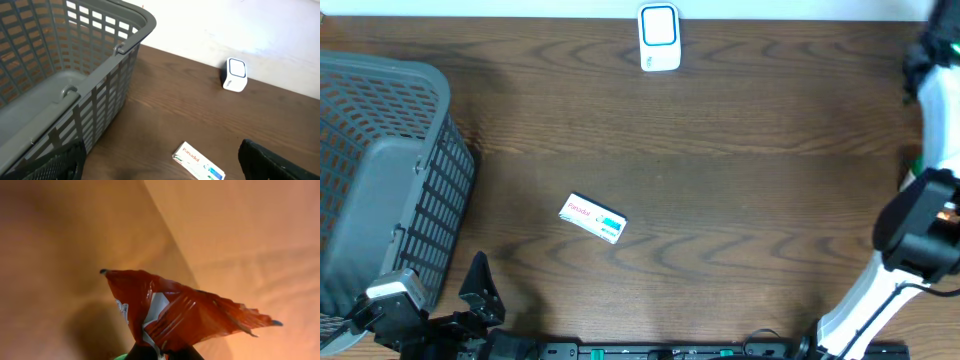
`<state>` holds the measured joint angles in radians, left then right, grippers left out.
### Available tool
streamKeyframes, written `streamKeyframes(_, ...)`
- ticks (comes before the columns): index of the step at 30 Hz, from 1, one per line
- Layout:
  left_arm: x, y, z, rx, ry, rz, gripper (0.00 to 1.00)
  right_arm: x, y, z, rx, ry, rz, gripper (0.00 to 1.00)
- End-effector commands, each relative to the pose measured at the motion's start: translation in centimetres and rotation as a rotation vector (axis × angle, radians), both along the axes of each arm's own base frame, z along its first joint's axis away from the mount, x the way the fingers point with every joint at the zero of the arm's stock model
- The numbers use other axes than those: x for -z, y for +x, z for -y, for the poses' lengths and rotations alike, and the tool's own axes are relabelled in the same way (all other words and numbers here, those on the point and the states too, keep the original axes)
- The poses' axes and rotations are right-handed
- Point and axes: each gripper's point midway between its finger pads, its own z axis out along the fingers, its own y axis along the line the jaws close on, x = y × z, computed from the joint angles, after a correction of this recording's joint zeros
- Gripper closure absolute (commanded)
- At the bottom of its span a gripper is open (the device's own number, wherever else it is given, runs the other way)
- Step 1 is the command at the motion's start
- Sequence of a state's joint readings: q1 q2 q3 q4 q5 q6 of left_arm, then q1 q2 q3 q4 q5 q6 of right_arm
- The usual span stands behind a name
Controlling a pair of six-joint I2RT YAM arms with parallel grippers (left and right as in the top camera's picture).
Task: Scan the item barcode
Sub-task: 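Carry the candy bar right and release it at the table edge, then move the right gripper to the Panadol box and grasp it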
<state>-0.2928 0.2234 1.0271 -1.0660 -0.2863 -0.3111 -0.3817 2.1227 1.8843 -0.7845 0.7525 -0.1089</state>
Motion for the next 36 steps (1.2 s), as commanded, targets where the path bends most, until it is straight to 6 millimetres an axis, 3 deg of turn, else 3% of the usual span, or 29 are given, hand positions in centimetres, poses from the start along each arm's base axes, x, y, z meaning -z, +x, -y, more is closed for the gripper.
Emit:
streamKeyframes(1, -0.2, 0.0, 0.1, 0.005, -0.005, 0.006, 0.03, 2.6, -2.2, 1.6, 0.085, 0.049, 0.015, 0.99)
streamKeyframes(3, -0.2, 0.0, 0.1, 0.005, -0.005, 0.006, 0.03, 4.0, -3.3, 2.4, 0.105, 0.078, 0.008, 0.99)
streamKeyframes(7, -0.2, 0.0, 0.1, 0.005, -0.005, 0.006, 0.03, 4.6, -3.5, 2.7, 0.097, 0.132, 0.032, 0.99)
streamKeyframes(9, -0.2, 0.0, 0.1, 0.005, -0.005, 0.006, 0.03, 3.9, -2.8, 2.1, 0.071, 0.153, 0.064, 0.79)
streamKeyframes(11, -0.2, 0.0, 0.1, 0.005, -0.005, 0.006, 0.03, 2.4, -1.7, 1.1, 0.031, 0.168, 0.114, 0.46)
streamKeyframes(12, -0.2, 0.0, 0.1, 0.005, -0.005, 0.006, 0.03, 1.0, -0.9, 0.3, 0.002, 0.174, 0.150, 0.13)
streamKeyframes(13, -0.2, 0.0, 0.1, 0.005, -0.005, 0.006, 0.03, -0.2, -0.2, -0.4, -0.024, 0.178, 0.182, 0.01)
streamKeyframes(15, -0.2, 0.0, 0.1, 0.005, -0.005, 0.006, 0.03, -3.6, 1.3, -2.6, -0.101, 0.194, 0.268, 0.01)
streamKeyframes(18, -0.2, 0.0, 0.1, 0.005, -0.005, 0.006, 0.03, -8.0, 3.6, -9.6, -0.323, 0.351, 0.401, 0.01)
streamKeyframes(20, -0.2, 0.0, 0.1, 0.005, -0.005, 0.006, 0.03, -10.4, 4.4, -17.3, -0.549, 0.563, 0.468, 0.01)
streamKeyframes(21, -0.2, 0.0, 0.1, 0.005, -0.005, 0.006, 0.02, -11.0, 4.4, -19.7, -0.614, 0.629, 0.478, 0.01)
streamKeyframes(22, -0.2, 0.0, 0.1, 0.005, -0.005, 0.006, 0.03, -11.9, 4.0, -23.8, -0.723, 0.747, 0.486, 0.01)
streamKeyframes(26, -0.2, 0.0, 0.1, 0.005, -0.005, 0.006, 0.03, -13.7, 0.8, -36.8, -1.057, 1.151, 0.424, 0.01)
streamKeyframes(29, -0.2, 0.0, 0.1, 0.005, -0.005, 0.006, 0.03, -12.1, -3.1, -45.5, -1.339, 1.315, 0.233, 0.01)
streamKeyframes(32, -0.2, 0.0, 0.1, 0.005, -0.005, 0.006, 0.03, -7.7, -6.0, -50.4, -1.414, 1.265, -0.025, 0.01)
streamKeyframes(34, -0.2, 0.0, 0.1, 0.005, -0.005, 0.006, 0.03, -3.4, -7.6, -53.2, -1.416, 1.101, -0.227, 0.01)
streamKeyframes(36, -0.2, 0.0, 0.1, 0.005, -0.005, 0.006, 0.03, -1.1, -8.3, -55.0, -1.410, 0.972, -0.323, 0.01)
